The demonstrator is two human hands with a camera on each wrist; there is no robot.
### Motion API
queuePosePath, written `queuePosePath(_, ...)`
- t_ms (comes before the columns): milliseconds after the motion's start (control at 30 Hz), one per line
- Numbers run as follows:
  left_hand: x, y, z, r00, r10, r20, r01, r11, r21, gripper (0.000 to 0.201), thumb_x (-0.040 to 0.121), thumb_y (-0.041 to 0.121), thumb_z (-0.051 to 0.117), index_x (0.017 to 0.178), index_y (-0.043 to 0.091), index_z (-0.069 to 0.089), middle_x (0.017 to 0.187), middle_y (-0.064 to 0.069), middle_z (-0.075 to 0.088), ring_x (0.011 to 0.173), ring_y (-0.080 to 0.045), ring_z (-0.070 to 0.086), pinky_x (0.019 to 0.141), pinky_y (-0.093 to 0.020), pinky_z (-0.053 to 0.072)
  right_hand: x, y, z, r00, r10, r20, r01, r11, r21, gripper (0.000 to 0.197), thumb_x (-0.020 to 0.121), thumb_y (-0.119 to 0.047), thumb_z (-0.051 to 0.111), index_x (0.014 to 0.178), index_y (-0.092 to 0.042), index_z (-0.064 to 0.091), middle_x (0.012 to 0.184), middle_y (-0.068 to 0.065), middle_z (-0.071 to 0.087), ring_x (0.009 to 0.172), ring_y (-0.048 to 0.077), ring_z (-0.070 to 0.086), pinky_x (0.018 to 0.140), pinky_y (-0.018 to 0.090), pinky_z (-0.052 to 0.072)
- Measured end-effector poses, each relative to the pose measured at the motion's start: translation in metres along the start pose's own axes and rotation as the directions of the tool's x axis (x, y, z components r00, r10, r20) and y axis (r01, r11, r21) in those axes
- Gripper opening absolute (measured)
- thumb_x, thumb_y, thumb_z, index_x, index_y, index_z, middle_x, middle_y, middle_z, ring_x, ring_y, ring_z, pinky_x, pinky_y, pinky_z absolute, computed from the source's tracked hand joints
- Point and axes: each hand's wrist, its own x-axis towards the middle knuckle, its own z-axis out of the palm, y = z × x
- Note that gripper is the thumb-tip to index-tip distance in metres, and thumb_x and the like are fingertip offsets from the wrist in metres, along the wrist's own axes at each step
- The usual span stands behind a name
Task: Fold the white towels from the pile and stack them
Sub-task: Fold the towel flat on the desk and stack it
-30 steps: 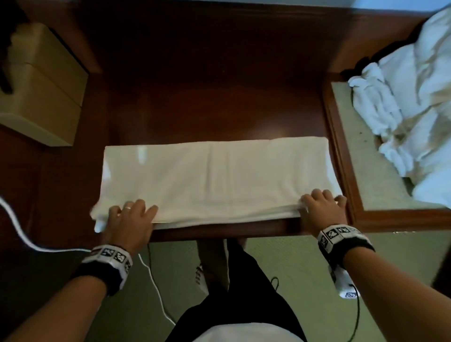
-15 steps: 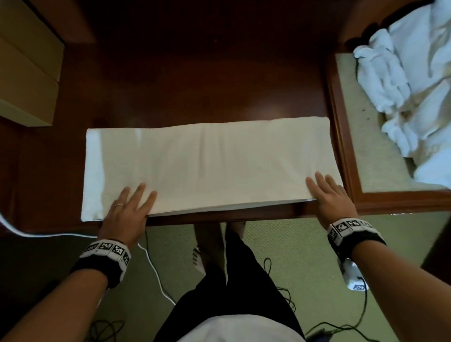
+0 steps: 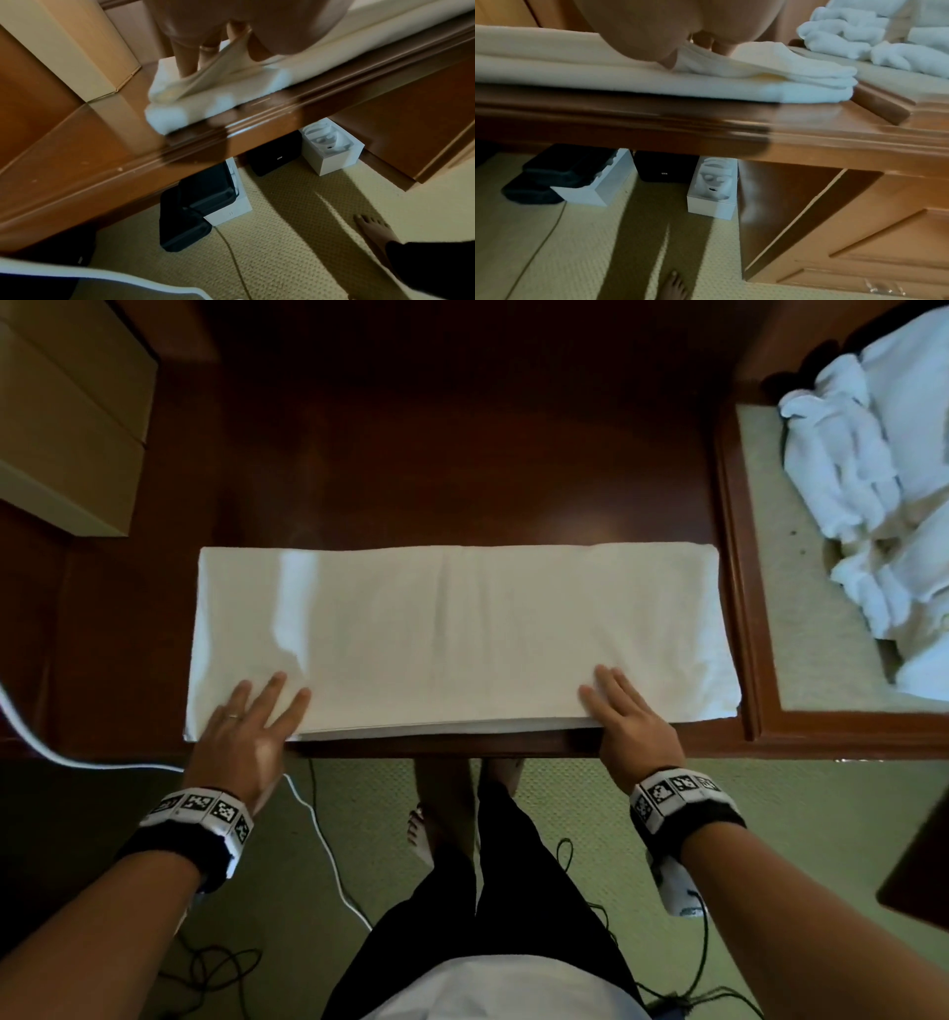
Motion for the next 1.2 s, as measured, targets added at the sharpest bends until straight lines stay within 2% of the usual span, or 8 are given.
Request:
queuePosePath(67, -0.007, -0.001, -0.007, 0.998, -0.005, 0.057, 0.005, 1.000, -0.007, 0.091, 0.065, -0.014, 0.077, 0.146, 0.018, 0.050, 0.156, -0.016, 0.039, 0.135, -0.051, 0.042, 0.092, -0.066, 0.049, -0.005, 0.000, -0.003, 0.998, -0.019, -0.060, 0.019, 1.000, 0.005, 0.032, 0.082, -0.002, 0.054, 0.108, -0.005, 0.070, 0.140, 0.015, 0.056, 0.129, 0.036, 0.054, 0.068, 0.047, 0.061)
queuePosePath(233, 0.012, 0.026, -0.023, 1.000, -0.003, -0.022, 0.002, 0.997, -0.077, 0.056, 0.084, 0.034, 0.059, 0.133, 0.008, 0.062, 0.142, -0.019, 0.055, 0.127, -0.042, 0.053, 0.092, -0.058, 0.052, 0.024, -0.028, -0.018, 0.984, -0.008, -0.178, 0.011, 1.000, 0.014, 0.032, 0.083, -0.026, 0.046, 0.085, -0.002, 0.068, 0.120, 0.015, 0.068, 0.103, 0.036, 0.063, 0.080, 0.045, 0.057)
queuePosePath(367, 0.057, 0.071, -0.022, 0.997, 0.068, -0.040, -0.071, 0.993, -0.091, 0.070, 0.091, 0.052, 0.031, 0.153, 0.020, 0.038, 0.159, -0.012, 0.034, 0.145, -0.033, 0.034, 0.113, -0.058, 0.032, 0.056, -0.065, -0.006, 0.982, 0.065, 0.179, -0.045, 0.992, -0.115, 0.057, 0.101, -0.045, 0.031, 0.151, -0.019, 0.033, 0.162, 0.015, 0.018, 0.147, 0.039, 0.022, 0.117, 0.055, 0.026)
queuePosePath(533, 0.067, 0.042, -0.002, 0.987, -0.126, 0.097, 0.127, 0.992, -0.003, 0.069, 0.096, 0.067, 0.006, 0.156, 0.038, -0.014, 0.166, 0.001, -0.019, 0.154, -0.028, -0.006, 0.119, -0.061, 0.010, 0.048, -0.066, 0.009, 0.940, 0.138, 0.313, -0.096, 0.984, -0.149, 0.066, 0.099, -0.061, 0.015, 0.155, -0.036, -0.010, 0.163, 0.002, -0.024, 0.149, 0.031, -0.021, 0.121, 0.054, 0.000)
queuePosePath(733, 0.057, -0.005, -0.007, 0.863, -0.491, 0.120, 0.503, 0.857, -0.114, 0.073, 0.099, 0.063, 0.018, 0.159, 0.030, -0.006, 0.167, -0.002, -0.016, 0.153, -0.030, -0.007, 0.118, -0.067, 0.007, 0.055, -0.074, 0.002, 0.964, 0.143, 0.224, -0.118, 0.986, -0.121, 0.071, 0.090, -0.057, 0.027, 0.151, -0.021, 0.030, 0.165, 0.011, 0.004, 0.151, 0.035, 0.002, 0.120, 0.057, 0.012)
queuePosePath(933, 0.081, 0.084, -0.003, 0.984, -0.162, 0.069, 0.169, 0.977, -0.126, 0.078, 0.091, 0.072, 0.012, 0.158, 0.037, -0.005, 0.167, -0.004, -0.014, 0.154, -0.030, -0.004, 0.117, -0.064, 0.003, 0.084, -0.085, 0.019, 0.974, 0.013, 0.224, 0.018, 0.991, -0.134, 0.065, 0.098, -0.061, 0.022, 0.157, -0.036, 0.009, 0.166, 0.007, -0.006, 0.152, 0.033, -0.004, 0.119, 0.058, 0.008)
queuePosePath(1100, 0.087, 0.086, 0.007, 0.966, -0.246, 0.072, 0.254, 0.958, -0.131, 0.078, 0.089, 0.079, 0.005, 0.156, 0.042, -0.012, 0.166, 0.004, -0.020, 0.153, -0.031, -0.009, 0.116, -0.065, 0.000, 0.041, 0.044, -0.010, 0.878, 0.462, 0.127, -0.445, 0.885, -0.139, 0.066, 0.096, -0.068, 0.010, 0.154, -0.044, -0.008, 0.164, 0.000, -0.020, 0.151, 0.023, -0.016, 0.121, 0.053, -0.004)
queuePosePath(1200, 0.093, 0.084, 0.005, 0.963, -0.261, 0.068, 0.268, 0.954, -0.133, 0.078, 0.088, 0.079, 0.006, 0.155, 0.043, -0.013, 0.166, 0.004, -0.017, 0.153, -0.031, -0.008, 0.116, -0.066, 0.002, 0.025, 0.089, -0.030, 0.826, 0.557, 0.082, -0.551, 0.830, -0.084, 0.060, 0.100, -0.058, 0.020, 0.156, -0.037, 0.012, 0.166, 0.008, 0.002, 0.151, 0.031, 0.006, 0.120, 0.054, 0.008)
